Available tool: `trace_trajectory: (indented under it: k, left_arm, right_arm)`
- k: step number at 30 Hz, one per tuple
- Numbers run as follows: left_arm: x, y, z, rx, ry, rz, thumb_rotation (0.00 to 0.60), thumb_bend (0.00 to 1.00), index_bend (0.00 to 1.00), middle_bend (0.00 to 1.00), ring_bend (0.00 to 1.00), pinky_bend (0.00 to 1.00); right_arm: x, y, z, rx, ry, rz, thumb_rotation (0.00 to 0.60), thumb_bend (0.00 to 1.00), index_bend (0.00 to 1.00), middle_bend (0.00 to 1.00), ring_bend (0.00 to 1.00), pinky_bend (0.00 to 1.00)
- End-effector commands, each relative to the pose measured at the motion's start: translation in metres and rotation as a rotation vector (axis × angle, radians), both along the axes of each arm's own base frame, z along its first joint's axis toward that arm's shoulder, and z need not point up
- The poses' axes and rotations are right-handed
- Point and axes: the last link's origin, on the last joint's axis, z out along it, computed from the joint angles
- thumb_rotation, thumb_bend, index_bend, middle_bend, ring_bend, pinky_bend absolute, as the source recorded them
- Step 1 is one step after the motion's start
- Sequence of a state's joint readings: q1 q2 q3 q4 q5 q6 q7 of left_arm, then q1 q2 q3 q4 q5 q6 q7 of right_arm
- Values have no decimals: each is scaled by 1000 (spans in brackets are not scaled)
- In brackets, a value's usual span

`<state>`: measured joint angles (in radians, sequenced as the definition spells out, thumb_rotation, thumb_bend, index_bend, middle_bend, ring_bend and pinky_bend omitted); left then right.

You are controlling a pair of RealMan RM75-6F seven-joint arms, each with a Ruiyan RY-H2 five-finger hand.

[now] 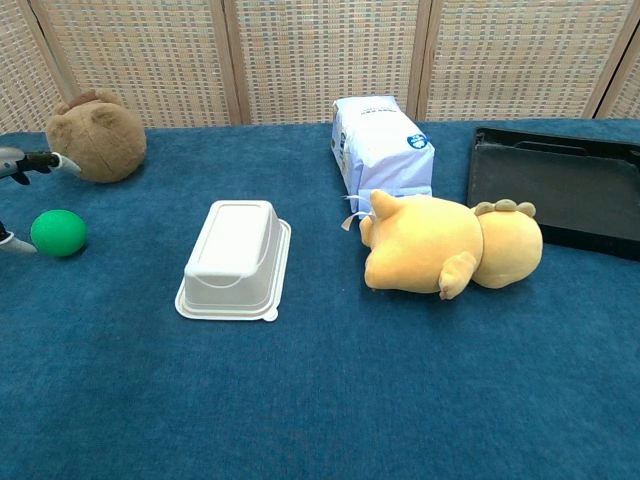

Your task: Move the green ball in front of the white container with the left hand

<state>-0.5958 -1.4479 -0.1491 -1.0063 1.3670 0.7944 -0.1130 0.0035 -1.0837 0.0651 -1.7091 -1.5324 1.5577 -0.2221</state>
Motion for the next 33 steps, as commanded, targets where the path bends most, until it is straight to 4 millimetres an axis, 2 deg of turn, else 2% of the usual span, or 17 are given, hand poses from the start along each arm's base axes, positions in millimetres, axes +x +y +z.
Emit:
trace_trajectory:
  k: [1,7,9,18,25,30,33]
  left_arm:
    - [4,7,-9,-11,5,-3,600,87,152,118,141,192]
    - [4,16,-21,-31,31,12,600,129,187,181,187,245]
    - [3,19,-22,-31,42,19,600,140,206,227,232,267]
    - [0,23,-22,-20,61,41,600,177,430,502,465,444]
    - [0,19,-2,12,23,37,600,182,435,510,474,449]
    - [22,6,21,39,-21,-80,600,182,434,509,474,450]
    - [51,-12,28,32,-104,-188,600,183,431,509,477,454]
  right_arm:
    - [-1,-1,0,-1,0,-4,600,0,0,0,0,0]
    - [-3,-3,0,-8,-1,-19,600,0,0,0,0,0]
    - [-4,-4,0,-9,-2,-23,600,0,0,0,0,0]
    - [-5,-5,1,-17,-8,-29,600,0,0,0,0,0]
    - [-4,-4,3,-21,-16,-28,600,0,0,0,0,0]
    - [-4,-3,4,-19,-22,-24,600,0,0,0,0,0]
    - [-3,-2,4,-19,-25,-21,600,0,0,0,0,0]
